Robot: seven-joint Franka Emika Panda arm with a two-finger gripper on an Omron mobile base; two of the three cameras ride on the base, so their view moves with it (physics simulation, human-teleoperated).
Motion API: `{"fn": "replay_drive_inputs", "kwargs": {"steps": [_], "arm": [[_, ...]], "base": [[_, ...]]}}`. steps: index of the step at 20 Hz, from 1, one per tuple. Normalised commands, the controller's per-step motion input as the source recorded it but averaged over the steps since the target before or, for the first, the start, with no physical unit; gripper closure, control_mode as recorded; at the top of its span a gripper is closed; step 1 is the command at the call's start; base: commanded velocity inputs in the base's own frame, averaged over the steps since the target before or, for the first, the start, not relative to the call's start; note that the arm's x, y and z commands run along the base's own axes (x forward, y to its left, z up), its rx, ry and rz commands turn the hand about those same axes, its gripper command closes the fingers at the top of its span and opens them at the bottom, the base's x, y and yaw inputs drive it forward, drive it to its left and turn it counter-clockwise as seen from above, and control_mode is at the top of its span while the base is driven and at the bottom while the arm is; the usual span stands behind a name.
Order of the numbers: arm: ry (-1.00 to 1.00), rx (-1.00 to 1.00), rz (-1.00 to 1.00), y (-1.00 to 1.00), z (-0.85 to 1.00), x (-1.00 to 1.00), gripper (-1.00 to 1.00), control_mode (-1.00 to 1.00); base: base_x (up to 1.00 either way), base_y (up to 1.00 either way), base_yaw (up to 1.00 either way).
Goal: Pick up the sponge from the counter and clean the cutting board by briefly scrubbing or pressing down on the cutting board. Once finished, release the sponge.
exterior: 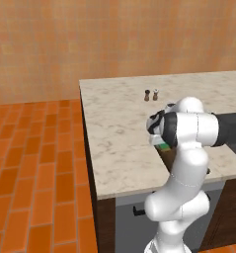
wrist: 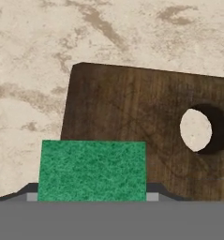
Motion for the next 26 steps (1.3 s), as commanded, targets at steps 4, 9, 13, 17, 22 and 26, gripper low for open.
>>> {"fn": "replay_drive_inputs", "kwargs": {"steps": [4,9,13,17,22,26], "arm": [[-0.04,0.0,-0.06,-0.17,-0.11,-0.57,1.0,-1.0],[-0.03,0.0,-0.04,-0.04,-0.08,-0.58,1.0,-1.0],[0.0,0.0,-0.03,0.0,-0.03,-0.61,1.0,-1.0],[0.0,0.0,-0.01,0.0,0.0,-0.54,1.0,-1.0],[0.0,0.0,-0.01,0.0,0.0,-0.47,1.0,-1.0],[0.0,0.0,-0.01,0.0,0.0,-0.47,1.0,-1.0]], "base": [[0.0,0.0,0.0],[0.0,0.0,0.0],[0.0,0.0,0.0],[0.0,0.0,0.0],[0.0,0.0,0.0],[0.0,0.0,0.0]]}}
